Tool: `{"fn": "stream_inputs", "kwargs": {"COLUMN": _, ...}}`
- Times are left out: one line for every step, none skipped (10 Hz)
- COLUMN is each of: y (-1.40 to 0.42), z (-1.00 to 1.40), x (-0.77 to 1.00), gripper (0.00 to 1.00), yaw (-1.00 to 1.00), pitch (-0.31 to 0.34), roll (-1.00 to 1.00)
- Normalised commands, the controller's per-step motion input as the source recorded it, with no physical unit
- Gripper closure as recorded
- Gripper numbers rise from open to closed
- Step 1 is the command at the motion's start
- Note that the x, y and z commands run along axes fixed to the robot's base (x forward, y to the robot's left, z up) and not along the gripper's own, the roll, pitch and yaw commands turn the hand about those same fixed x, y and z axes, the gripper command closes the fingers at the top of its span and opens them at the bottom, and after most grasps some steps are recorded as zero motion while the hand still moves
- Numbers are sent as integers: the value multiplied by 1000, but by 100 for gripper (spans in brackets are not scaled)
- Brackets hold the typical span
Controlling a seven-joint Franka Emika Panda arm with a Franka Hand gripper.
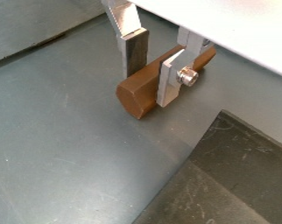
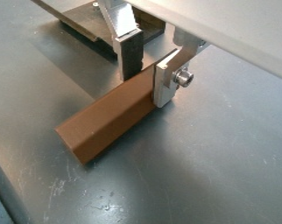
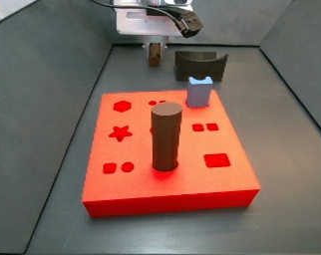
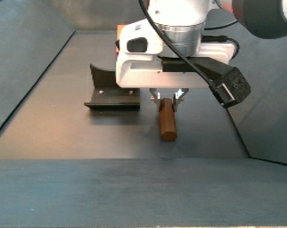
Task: Pick up the hexagon object. Move up. Place the hexagon object on the fixture. Regrasp the hexagon object. Move to above the board. Insert the hexagon object.
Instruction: Pick up the hexagon object.
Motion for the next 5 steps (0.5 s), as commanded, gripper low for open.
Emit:
{"fn": "stream_inputs", "kwargs": {"y": 0, "z": 0, "x": 0, "gripper": 100, "yaw": 0, "pitch": 0, "roll": 0}}
{"fn": "stream_inputs", "kwargs": {"y": 0, "z": 0, "x": 0, "gripper": 100, "yaw": 0, "pitch": 0, "roll": 0}}
{"fn": "stream_inputs", "kwargs": {"y": 0, "z": 0, "x": 0, "gripper": 100, "yaw": 0, "pitch": 0, "roll": 0}}
{"fn": "stream_inputs", "kwargs": {"y": 0, "z": 0, "x": 0, "gripper": 100, "yaw": 0, "pitch": 0, "roll": 0}}
{"fn": "stream_inputs", "kwargs": {"y": 0, "z": 0, "x": 0, "gripper": 100, "yaw": 0, "pitch": 0, "roll": 0}}
